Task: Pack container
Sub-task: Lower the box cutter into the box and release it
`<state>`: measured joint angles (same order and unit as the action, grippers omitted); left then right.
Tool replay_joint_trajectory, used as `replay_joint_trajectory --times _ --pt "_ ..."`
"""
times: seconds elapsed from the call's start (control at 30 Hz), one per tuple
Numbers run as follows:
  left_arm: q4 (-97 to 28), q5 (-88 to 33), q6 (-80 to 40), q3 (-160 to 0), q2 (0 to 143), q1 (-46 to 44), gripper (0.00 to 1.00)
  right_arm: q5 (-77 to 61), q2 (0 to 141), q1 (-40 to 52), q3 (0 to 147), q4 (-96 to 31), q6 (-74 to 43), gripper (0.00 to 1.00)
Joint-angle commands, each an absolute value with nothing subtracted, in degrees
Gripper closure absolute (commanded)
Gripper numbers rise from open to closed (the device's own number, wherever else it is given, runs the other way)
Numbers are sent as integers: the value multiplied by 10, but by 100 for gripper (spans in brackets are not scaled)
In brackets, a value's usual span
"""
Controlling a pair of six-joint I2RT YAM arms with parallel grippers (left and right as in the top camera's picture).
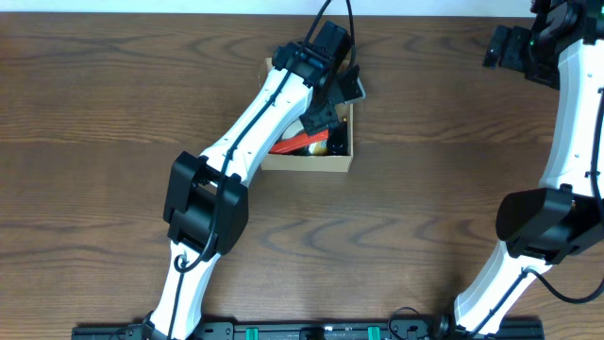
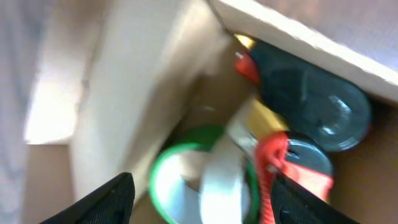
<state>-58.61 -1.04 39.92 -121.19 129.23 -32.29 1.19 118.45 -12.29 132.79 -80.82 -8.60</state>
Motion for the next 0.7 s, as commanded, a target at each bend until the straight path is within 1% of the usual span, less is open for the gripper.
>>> replay_joint_trajectory --times 0.0,0.17,0.27,0.33,0.67 --pt "-575 5 382 -1211 1297 -316 29 10 1182 -120 1325 -809 -94 1" --pt "-575 -2 359 -1211 1298 -310 30 10 1182 -120 1325 -809 -94 1" --pt "-592 -34 343 -1211 1298 -310 27 10 1182 -120 1325 -808 -94 1" --pt "-601 -50 331 -1211 1298 -312 29 10 1182 -120 1325 -808 -94 1" --pt "-658 -38 325 -1211 1298 -346 29 10 1182 -120 1325 -808 -94 1"
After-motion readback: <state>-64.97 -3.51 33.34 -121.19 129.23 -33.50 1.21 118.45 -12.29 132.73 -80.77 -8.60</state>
